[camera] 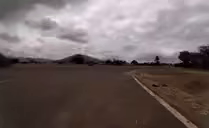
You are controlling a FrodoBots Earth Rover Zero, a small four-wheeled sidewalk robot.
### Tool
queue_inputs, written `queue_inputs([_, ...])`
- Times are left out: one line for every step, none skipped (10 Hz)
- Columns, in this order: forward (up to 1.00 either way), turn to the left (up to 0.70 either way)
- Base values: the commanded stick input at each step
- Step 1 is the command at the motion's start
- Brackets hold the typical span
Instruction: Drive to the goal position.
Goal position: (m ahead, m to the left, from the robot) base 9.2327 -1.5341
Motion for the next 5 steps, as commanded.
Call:
queue_inputs([0.50,0.00])
queue_inputs([0.50,0.00])
queue_inputs([0.50,0.00])
queue_inputs([0.50,0.00])
queue_inputs([0.50,-0.50])
